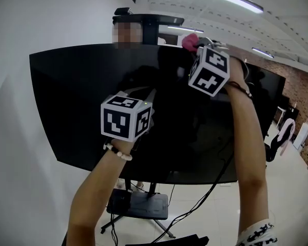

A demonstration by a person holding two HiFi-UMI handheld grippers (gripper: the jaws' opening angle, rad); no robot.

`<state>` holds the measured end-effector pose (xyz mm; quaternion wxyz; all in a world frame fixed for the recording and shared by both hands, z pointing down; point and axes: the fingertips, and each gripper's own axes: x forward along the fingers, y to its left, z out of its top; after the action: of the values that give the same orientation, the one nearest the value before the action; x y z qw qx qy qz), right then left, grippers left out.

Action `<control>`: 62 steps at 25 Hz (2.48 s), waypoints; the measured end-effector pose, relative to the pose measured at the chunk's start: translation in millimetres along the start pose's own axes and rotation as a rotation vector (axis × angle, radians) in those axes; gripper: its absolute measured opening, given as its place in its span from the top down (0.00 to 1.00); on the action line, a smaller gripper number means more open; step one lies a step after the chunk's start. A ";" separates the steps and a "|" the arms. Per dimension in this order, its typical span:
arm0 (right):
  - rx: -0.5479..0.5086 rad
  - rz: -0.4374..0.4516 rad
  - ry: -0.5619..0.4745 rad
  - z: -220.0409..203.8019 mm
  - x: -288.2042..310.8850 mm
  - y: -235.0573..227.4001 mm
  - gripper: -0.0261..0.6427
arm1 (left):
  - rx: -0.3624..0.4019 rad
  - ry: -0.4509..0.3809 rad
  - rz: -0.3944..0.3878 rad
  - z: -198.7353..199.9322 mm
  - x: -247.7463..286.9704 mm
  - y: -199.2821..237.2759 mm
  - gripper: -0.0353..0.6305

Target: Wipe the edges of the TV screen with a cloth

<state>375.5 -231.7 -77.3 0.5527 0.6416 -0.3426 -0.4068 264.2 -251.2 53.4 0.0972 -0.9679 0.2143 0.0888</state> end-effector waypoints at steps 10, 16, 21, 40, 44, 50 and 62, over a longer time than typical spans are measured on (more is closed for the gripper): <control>-0.017 -0.026 -0.032 96.1 11.3 12.4 0.88 | 0.020 -0.027 -0.027 10.0 -37.0 73.2 0.94; -0.017 -0.032 0.001 170.7 28.5 20.4 0.88 | 0.017 -0.020 -0.061 4.7 -70.9 143.6 0.94; -0.030 -0.021 0.015 233.9 39.6 29.1 0.88 | -0.002 -0.008 -0.065 -5.1 -102.5 203.0 0.94; -0.167 0.064 -0.157 506.8 80.8 70.4 0.88 | -0.037 0.046 0.159 -45.4 -243.2 383.6 0.94; -0.191 0.086 -0.175 549.5 90.7 77.7 0.88 | -0.037 0.066 0.200 -57.2 -264.4 408.5 0.94; -0.219 0.117 -0.240 617.7 100.9 90.3 0.88 | -0.040 0.079 0.262 -65.2 -293.6 447.5 0.94; 0.174 0.271 -0.426 737.2 90.8 115.3 0.88 | -0.079 0.083 0.329 -87.1 -359.4 499.7 0.94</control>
<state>-248.0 -647.5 -19.1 0.4605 0.5349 -0.5675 -0.4240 -261.1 -572.3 139.3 0.0342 -0.9256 0.3701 0.0720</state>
